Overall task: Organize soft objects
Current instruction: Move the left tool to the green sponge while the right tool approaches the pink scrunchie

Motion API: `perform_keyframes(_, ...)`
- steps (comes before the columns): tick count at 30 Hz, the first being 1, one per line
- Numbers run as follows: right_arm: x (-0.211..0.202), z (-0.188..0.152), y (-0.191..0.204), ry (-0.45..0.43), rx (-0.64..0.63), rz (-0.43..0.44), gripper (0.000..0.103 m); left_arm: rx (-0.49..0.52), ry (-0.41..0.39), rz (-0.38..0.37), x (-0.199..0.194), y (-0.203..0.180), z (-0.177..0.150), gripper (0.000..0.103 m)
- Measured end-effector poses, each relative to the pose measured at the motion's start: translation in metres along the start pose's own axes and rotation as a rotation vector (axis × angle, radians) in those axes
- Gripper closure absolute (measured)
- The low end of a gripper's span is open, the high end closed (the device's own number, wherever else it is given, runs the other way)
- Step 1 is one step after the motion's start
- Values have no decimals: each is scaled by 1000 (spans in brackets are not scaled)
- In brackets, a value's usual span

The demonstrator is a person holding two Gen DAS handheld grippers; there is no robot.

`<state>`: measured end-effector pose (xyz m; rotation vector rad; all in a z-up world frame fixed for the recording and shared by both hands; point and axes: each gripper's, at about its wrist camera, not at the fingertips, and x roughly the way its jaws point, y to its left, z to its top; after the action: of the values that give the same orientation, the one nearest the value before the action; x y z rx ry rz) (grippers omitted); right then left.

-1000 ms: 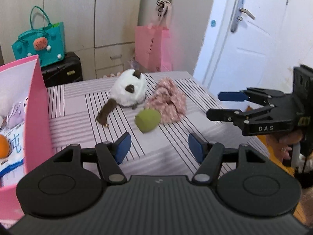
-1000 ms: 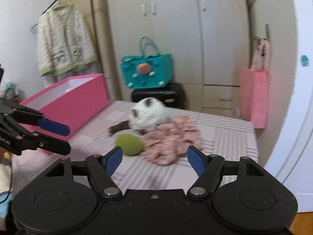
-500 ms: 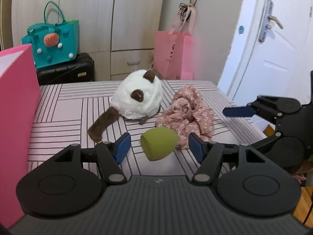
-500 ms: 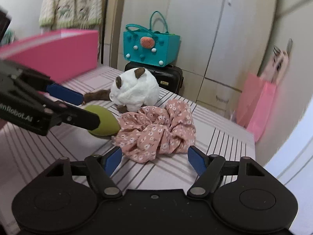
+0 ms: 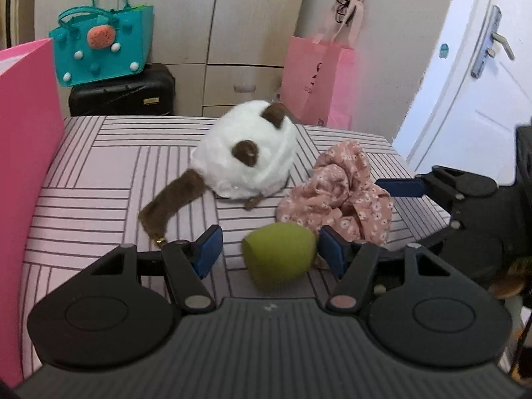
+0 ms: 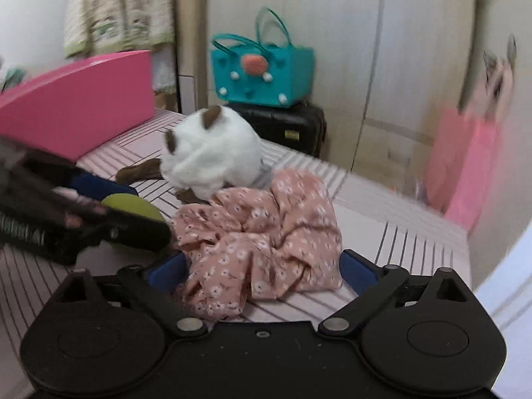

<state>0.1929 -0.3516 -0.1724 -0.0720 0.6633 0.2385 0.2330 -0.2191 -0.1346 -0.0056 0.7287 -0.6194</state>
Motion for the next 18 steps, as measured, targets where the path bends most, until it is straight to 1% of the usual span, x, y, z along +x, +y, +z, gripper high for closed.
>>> perform_keyframes(2,1,3,2,11,-28,-5,1,-27,-1,-13,0,2,-1,48)
perform_keyframes(3,2,3,4,6,-51,-11,1,-27,-1,-14,0,2,-2,55)
perform_keyframes(4,3,5,4,1,-66,-12,1,-29,-3,-21,0,2,-2,58)
perform_keyframes(7,5,6,6,-7,-71,-8,2,-46,-21,-14,-3,2,-4,60)
perform_keyframes(10,7,6,4,-10,-48,-1,4,-54,-42,-9,-5,1,-7,60)
perform_keyframes(11,6,5,4,-10,-38,6,7,-56,-47,-8,-6,0,-7,60)
perform_keyframes(12,7,6,3,-10,-33,13,14,-55,-58,1,-8,0,-7,60)
perform_keyframes(13,5,6,4,-14,-31,19,19,-53,-72,16,-11,1,-8,60)
perform_keyframes(15,0,4,9,-25,-38,16,42,-47,-92,36,-16,1,-9,60)
perform_keyframes(17,-3,4,14,-21,-37,-8,49,-56,-97,25,-19,4,-8,60)
perform_keyframes(18,-5,3,16,-18,-21,-23,55,-57,-98,22,-21,5,-8,60)
